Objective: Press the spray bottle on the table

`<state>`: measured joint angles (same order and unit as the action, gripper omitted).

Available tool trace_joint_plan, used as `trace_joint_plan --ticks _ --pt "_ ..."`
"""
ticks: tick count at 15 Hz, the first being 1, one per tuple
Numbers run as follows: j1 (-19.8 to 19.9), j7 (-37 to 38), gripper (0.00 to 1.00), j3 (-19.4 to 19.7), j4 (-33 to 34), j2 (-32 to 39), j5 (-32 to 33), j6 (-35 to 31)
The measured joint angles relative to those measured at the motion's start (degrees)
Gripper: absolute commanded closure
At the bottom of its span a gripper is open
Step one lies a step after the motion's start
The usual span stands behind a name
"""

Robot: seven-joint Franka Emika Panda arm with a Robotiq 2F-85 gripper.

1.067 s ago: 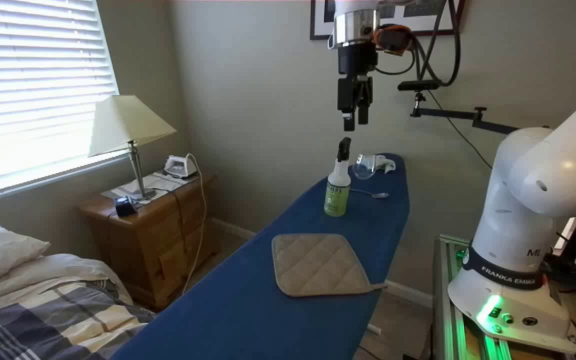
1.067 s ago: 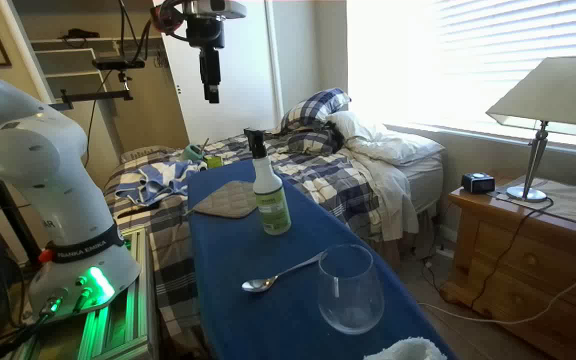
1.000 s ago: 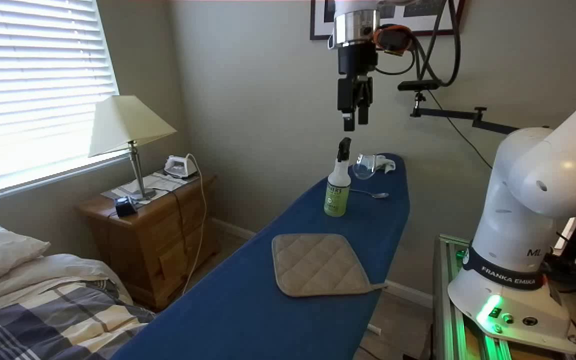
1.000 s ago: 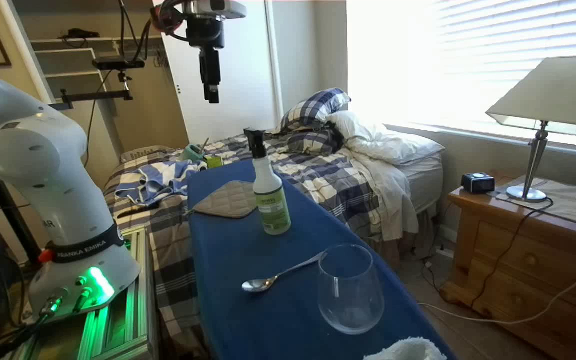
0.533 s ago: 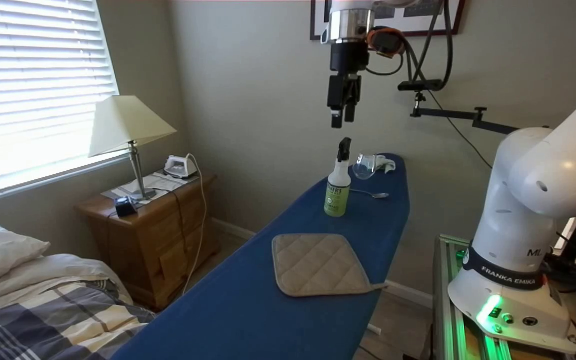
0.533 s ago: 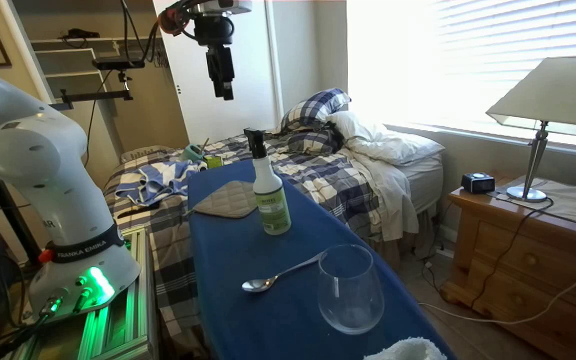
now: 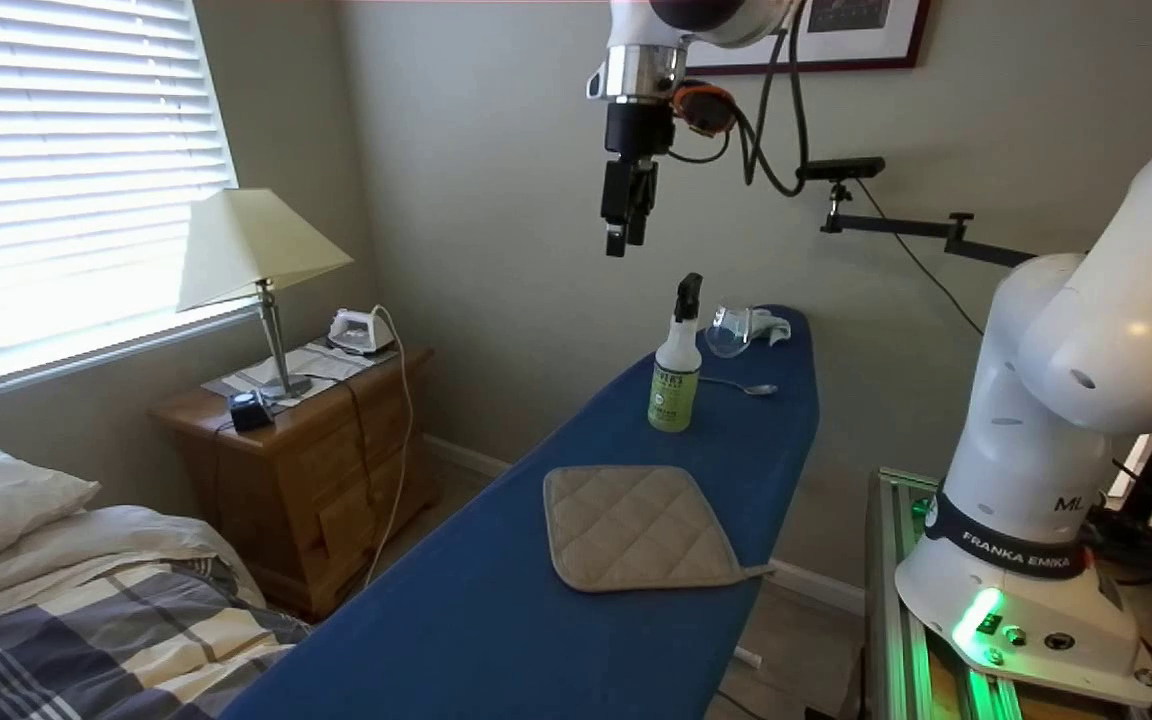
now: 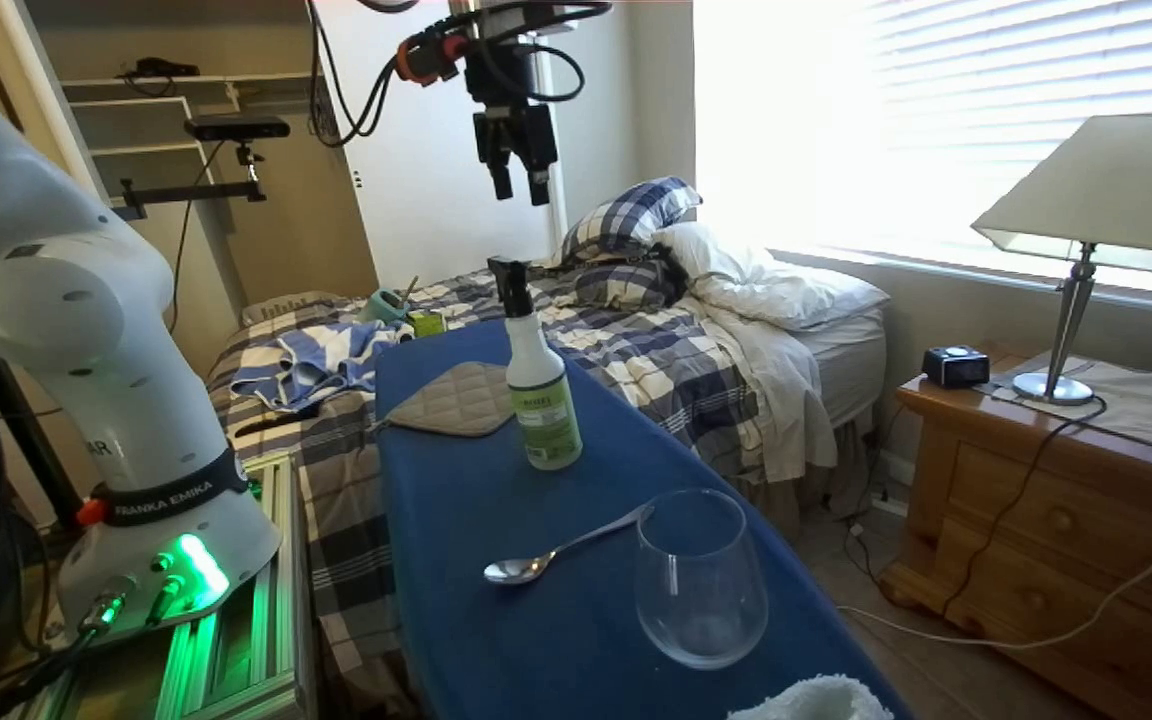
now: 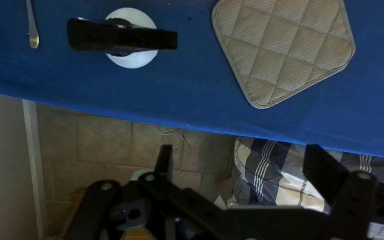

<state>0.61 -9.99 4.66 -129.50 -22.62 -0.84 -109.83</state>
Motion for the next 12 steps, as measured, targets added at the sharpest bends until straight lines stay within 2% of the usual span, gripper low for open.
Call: trace_joint_plan --ticks 5,12 --pt "1.37 0.60 0.00 1.29 9.47 10.65 0.82 8.89" --pt "3.54 6.95 0.00 1.42 18.99 20.95 3.57 23.87"
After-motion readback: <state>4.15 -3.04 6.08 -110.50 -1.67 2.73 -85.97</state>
